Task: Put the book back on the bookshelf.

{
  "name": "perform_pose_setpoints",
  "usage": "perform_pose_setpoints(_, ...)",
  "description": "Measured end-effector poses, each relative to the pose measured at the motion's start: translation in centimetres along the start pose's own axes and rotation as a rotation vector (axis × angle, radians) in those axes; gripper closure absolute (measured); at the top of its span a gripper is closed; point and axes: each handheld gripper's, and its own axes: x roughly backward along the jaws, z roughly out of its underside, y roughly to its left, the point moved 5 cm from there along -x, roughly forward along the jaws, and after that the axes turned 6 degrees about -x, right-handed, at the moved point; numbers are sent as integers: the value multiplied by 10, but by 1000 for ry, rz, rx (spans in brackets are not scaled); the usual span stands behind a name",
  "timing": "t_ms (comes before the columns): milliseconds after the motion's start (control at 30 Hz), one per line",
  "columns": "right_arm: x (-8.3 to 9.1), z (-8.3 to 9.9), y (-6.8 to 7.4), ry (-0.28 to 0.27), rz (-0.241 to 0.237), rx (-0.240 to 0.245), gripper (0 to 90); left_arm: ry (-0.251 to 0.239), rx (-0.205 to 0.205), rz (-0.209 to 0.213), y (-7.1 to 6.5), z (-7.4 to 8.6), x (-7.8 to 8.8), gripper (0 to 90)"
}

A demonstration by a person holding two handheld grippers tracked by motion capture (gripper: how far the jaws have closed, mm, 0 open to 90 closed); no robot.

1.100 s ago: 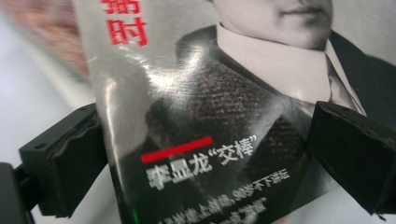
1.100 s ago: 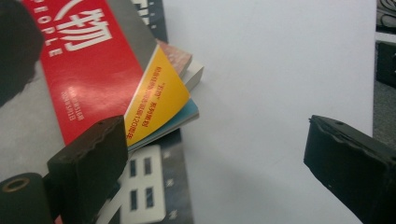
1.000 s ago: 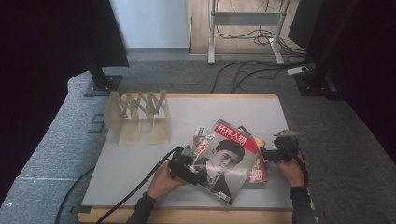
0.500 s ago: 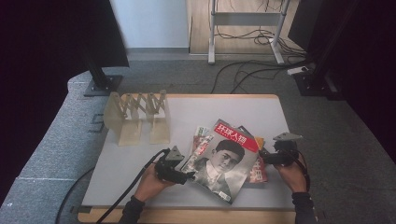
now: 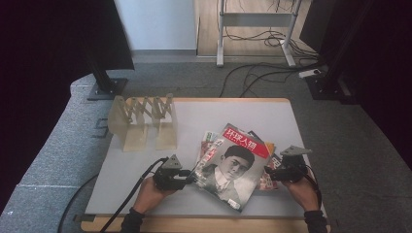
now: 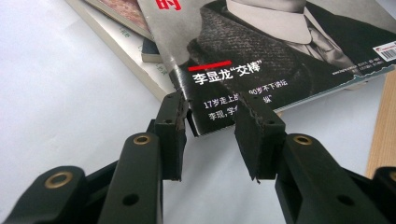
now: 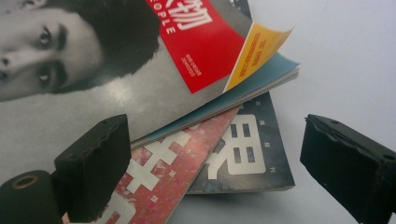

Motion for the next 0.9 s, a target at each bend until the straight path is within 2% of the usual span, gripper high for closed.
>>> perform_pose_setpoints(100, -5, 1, -5, 17, 21, 5, 74, -11, 7, 8, -1, -1, -5, 629)
perform_pose_setpoints(267, -7, 0, -19, 9, 25, -37, 75, -42, 25, 23, -2, -5, -14, 628)
perform_pose_setpoints(433, -10, -2, -32, 14, 28, -69, 67, -31, 1, 8, -4, -13, -20, 624)
perform_pose_setpoints(533, -10, -3, -36, 18, 30, -85, 79, -42, 9, 19, -3, -14, -22, 615)
perform_pose_setpoints(600, -9, -4, -36, 24, 32, -80, 84, -46, 8, -2, 0, -15, -20, 543)
perform_pose_setpoints(700, -8, -8, -32, 17, 3, -88, 74, -71, 18, -47, 5, -17, -18, 367)
perform_pose_setpoints(733, -8, -8, -31, 19, -5, -89, 66, -87, 25, -67, 7, -19, -17, 336)
perform_pose_setpoints(800, -12, -10, -27, 35, -27, -95, 16, -103, 35, -81, 10, -22, -17, 271)
perform_pose_setpoints(900, -17, -12, -24, 46, -64, -123, 0, -95, 27, -101, 11, -24, -22, 232)
